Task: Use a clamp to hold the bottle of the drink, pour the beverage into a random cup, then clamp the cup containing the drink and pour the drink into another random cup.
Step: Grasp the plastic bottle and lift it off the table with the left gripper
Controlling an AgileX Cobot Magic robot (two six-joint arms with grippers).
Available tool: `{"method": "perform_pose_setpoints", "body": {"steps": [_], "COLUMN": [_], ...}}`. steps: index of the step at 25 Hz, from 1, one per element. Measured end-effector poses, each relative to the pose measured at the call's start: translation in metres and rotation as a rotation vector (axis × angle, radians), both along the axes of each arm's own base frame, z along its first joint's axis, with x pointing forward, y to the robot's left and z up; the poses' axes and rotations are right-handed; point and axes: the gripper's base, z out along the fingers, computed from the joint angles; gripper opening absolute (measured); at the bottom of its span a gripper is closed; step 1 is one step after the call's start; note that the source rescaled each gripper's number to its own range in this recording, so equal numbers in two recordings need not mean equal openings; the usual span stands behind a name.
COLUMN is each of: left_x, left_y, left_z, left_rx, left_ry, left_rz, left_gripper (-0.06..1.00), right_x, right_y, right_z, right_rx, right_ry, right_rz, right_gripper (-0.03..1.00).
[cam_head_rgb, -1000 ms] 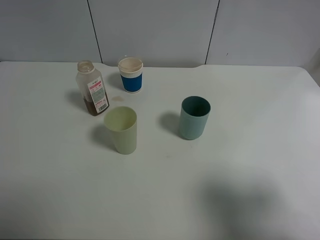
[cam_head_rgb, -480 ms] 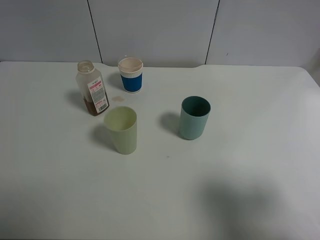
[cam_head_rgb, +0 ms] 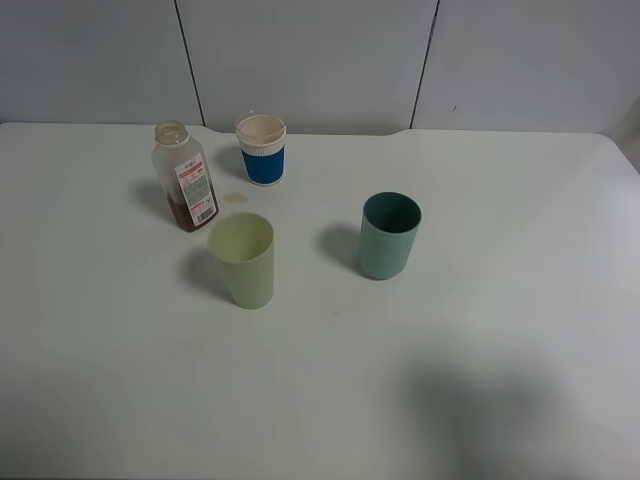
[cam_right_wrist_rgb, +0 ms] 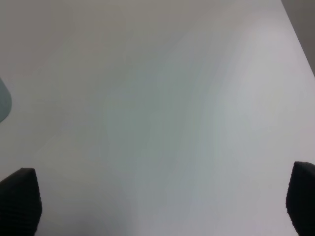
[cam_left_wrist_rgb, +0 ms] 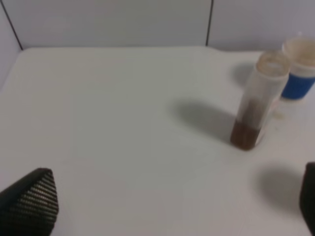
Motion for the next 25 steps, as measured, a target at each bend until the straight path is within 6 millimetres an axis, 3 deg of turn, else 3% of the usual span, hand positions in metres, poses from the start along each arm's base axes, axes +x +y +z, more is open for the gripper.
{"method": "perform_pose_setpoints", "body": {"steps": [10,15,25], "left_x": [0.049,0.079,0.114], "left_y": [-0.008,-0.008,-0.009], "left_z": [-0.015,-0.037,-0.066], "left_rx": [0.018,0.027,0.008], "left_ry": [0.153,0.311,0.442], "left_rz": [-0.087,-0.097,-0.086], "left_gripper": [0.92,0.87,0.86], "right_x": [0.0,0.0,0.0], "right_y": [0.0,0.0,0.0], "right_z": [0.0,0.0,0.0], "right_rx": [0.0,0.0,0.0], "right_ry": [0.0,0.0,0.0], "right_rz": [0.0,0.0,0.0], "right_gripper": [1.0,1.0,1.0]}}
